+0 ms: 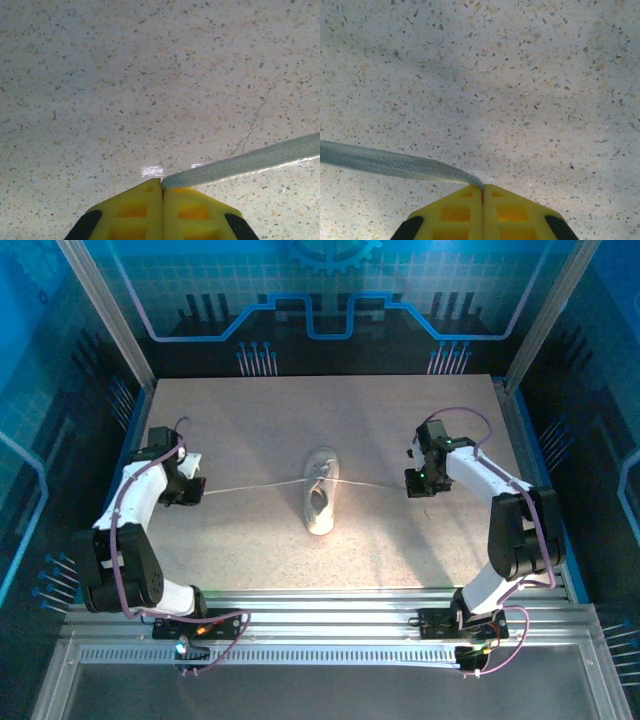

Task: Tie the shoes

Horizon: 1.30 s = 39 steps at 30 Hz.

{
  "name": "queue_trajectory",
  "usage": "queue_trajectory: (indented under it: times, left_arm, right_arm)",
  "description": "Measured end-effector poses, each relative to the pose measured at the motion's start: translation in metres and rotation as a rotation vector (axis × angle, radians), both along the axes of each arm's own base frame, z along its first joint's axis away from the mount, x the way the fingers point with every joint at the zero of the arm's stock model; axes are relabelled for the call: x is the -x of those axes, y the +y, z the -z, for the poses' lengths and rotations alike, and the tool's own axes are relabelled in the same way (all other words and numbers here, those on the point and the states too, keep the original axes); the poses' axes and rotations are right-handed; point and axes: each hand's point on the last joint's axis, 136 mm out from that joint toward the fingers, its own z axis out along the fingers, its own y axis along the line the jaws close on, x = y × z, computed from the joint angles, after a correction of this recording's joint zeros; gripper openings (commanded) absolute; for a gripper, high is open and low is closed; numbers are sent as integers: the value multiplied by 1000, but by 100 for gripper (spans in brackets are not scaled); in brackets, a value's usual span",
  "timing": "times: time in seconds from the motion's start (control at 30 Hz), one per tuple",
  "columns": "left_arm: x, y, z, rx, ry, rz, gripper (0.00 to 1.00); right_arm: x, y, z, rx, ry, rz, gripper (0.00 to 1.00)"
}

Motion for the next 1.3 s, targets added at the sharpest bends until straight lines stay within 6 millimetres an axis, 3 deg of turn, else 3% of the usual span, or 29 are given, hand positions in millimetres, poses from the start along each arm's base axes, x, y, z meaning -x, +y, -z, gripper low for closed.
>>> queue_trajectory:
  times: [0.53,0.87,1.1,1.23,1.3]
  left_arm:
    - [2,5,7,19,22,-36,0]
    - [4,11,9,23,30,-59,0]
    - [4,-4,15,70,47,-35,0]
    - [9,-21,26,77,104,8,0]
    - [11,-19,32,63,133,7,2]
  right_arm:
    - [0,4,19,-13,70,-22,0]
    - [-2,2,20,-14,79,-8,0]
    - [-4,18,20,-49,65,-44,0]
    - [-3,32,19,-61,63,-74,9]
    - [-4,34,21,-66,63,-70,21]
